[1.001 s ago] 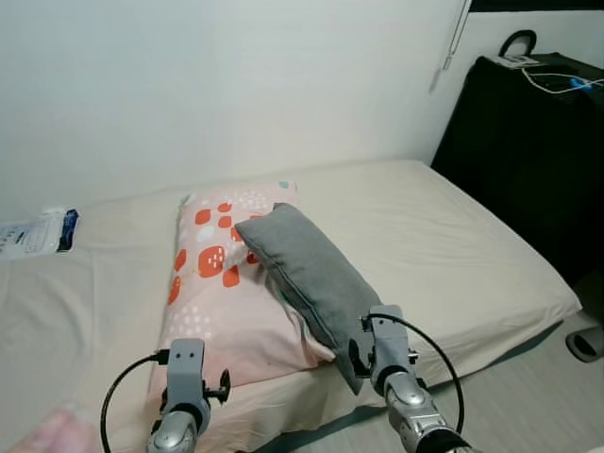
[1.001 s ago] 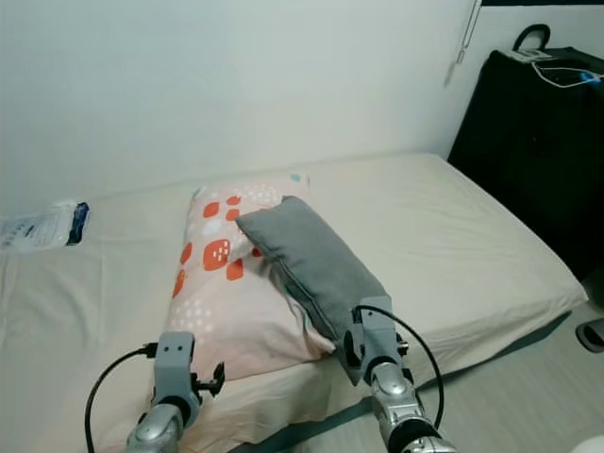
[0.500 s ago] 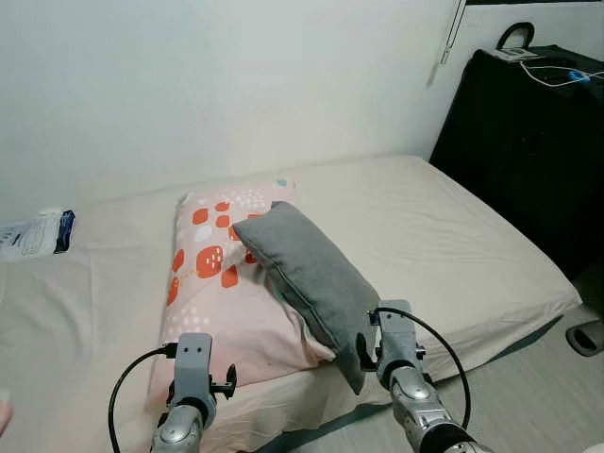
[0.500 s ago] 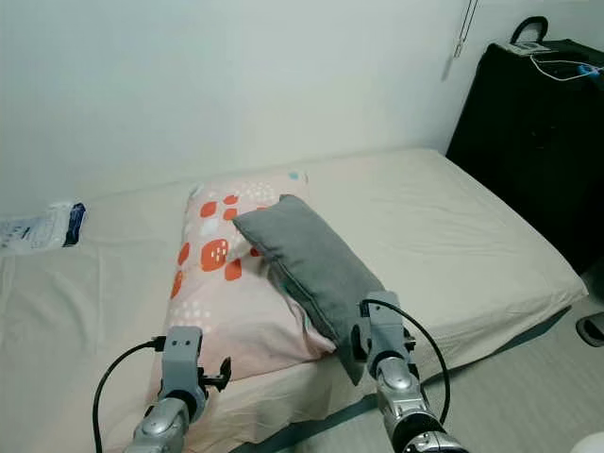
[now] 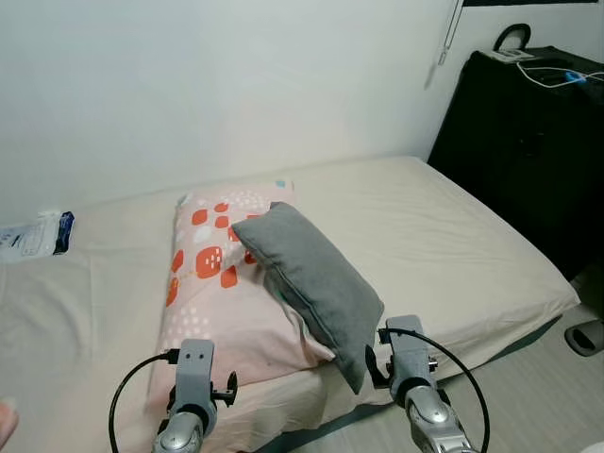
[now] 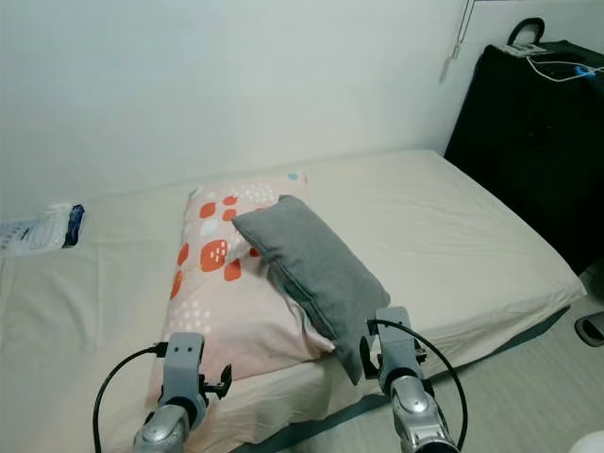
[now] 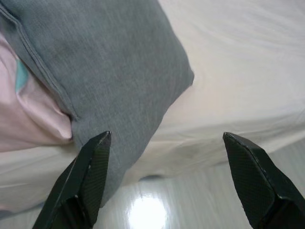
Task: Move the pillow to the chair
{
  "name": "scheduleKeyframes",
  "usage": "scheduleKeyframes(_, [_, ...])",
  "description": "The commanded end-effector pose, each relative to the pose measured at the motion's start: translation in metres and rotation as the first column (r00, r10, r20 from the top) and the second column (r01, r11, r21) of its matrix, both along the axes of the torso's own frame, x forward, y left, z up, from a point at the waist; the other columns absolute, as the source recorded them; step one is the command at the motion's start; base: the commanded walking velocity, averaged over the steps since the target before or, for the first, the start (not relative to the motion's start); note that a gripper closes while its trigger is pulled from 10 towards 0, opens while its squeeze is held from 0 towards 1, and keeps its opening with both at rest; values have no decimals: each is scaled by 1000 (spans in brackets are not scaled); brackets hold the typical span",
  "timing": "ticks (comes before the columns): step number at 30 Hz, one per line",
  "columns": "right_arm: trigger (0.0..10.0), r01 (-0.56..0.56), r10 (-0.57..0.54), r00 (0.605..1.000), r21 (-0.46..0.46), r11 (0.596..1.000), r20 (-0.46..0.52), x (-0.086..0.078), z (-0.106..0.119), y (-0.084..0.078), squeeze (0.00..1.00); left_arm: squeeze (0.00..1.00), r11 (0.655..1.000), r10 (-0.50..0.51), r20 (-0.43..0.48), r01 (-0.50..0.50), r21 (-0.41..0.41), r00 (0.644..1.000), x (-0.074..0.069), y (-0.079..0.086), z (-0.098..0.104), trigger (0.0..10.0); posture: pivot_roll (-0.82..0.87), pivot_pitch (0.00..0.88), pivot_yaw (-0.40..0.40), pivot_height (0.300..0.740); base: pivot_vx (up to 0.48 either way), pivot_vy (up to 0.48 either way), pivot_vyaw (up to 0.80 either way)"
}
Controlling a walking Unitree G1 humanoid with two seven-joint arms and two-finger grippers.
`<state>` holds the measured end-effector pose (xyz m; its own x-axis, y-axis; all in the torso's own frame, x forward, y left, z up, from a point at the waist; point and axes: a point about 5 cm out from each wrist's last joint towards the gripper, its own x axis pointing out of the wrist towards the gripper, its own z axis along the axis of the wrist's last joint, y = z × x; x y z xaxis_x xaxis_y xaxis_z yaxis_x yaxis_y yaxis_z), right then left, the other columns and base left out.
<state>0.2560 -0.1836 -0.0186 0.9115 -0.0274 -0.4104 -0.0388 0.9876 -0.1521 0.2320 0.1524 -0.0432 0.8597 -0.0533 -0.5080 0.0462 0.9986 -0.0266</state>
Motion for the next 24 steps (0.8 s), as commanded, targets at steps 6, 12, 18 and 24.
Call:
scheduleKeyframes(6, [10000,-39,35,996,47,998,76,-8,13,-5,0,0,1000,-12,-6,12,7,1000,-2,0,-1,10000,50,0,-64,740,0,0,0])
scheduleKeyframes(12, [10000,-110,98,985,73,991,145,-25,27,2,0,0,1000,-15,-8,15,7,1000,-3,0,-2,10000,55,0,-65,740,0,0,0])
scheduleKeyframes(18, [10000,-238,219,948,57,970,231,-31,58,6,0,0,1000,-15,-12,15,9,1000,-4,2,-2,10000,50,0,-55,740,0,0,0])
scheduleKeyframes(24, [10000,-292,261,927,81,953,270,-29,84,19,0,0,1000,-20,-11,20,12,1000,-3,3,-1,10000,49,0,-54,740,0,0,0])
